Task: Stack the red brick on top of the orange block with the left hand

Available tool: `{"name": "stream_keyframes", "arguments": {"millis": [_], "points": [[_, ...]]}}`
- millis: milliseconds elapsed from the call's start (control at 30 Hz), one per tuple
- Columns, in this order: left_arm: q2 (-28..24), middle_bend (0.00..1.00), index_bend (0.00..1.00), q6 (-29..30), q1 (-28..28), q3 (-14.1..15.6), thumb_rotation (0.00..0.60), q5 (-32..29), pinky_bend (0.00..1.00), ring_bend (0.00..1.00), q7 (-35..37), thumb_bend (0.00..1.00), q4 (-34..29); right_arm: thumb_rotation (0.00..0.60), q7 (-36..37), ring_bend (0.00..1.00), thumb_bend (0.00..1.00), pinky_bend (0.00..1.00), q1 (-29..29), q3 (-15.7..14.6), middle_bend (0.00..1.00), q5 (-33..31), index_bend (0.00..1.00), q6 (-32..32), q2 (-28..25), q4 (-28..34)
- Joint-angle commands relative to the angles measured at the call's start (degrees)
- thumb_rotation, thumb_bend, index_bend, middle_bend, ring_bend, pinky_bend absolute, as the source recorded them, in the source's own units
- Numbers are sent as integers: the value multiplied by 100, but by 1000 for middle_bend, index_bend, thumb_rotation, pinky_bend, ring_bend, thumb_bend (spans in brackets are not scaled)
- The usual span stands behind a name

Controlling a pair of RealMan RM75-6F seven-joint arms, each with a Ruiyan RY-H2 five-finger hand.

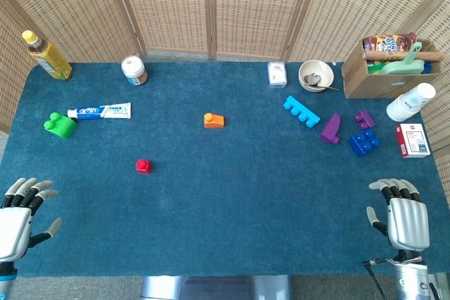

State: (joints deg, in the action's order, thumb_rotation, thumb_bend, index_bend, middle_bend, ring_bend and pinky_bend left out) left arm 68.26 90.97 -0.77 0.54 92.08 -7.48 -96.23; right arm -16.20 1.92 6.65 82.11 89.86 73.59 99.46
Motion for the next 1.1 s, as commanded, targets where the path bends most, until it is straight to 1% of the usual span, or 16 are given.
{"name": "stream_keyframes", "arguments": {"millis": [33, 233, 433, 600, 733, 867, 1100], "points": [[14, 272, 345, -49, 25, -8, 600, -31, 116, 174, -16, 304, 13, 600, -12, 252, 267, 221, 9, 9, 356, -13, 370, -9, 13, 0], [4, 272, 345, -187, 100, -17, 600, -79, 116, 175, -56, 304, -6, 599, -46, 252, 267, 221, 35, -4, 356, 1, 370, -41, 36, 21], [-151, 270, 345, -271, 179, -30, 600, -55, 116, 174, -85, 304, -172, 600, 21, 252, 266, 221, -19, -8, 356, 16, 370, 50, 3, 58], [-253, 266, 345, -403, 272, -90, 600, -155, 116, 174, -61, 304, -275, 600, 71, 252, 268, 221, -40, -5, 356, -23, 370, 52, -16, 50], [-344, 253, 344, -624, 394, -167, 600, -345, 116, 171, -34, 304, -351, 600, 110, 252, 266, 221, -36, 15, 356, -54, 371, 39, -25, 36], [-456, 225, 328, -967, 607, -280, 600, -576, 116, 154, -87, 305, -414, 600, 161, 252, 267, 221, -20, 38, 356, -114, 370, -6, -19, 4], [-553, 197, 313, -1647, 1095, -574, 600, -1098, 116, 140, -322, 304, -525, 600, 192, 252, 267, 221, 27, 66, 356, -204, 371, -109, 15, -68]]}}
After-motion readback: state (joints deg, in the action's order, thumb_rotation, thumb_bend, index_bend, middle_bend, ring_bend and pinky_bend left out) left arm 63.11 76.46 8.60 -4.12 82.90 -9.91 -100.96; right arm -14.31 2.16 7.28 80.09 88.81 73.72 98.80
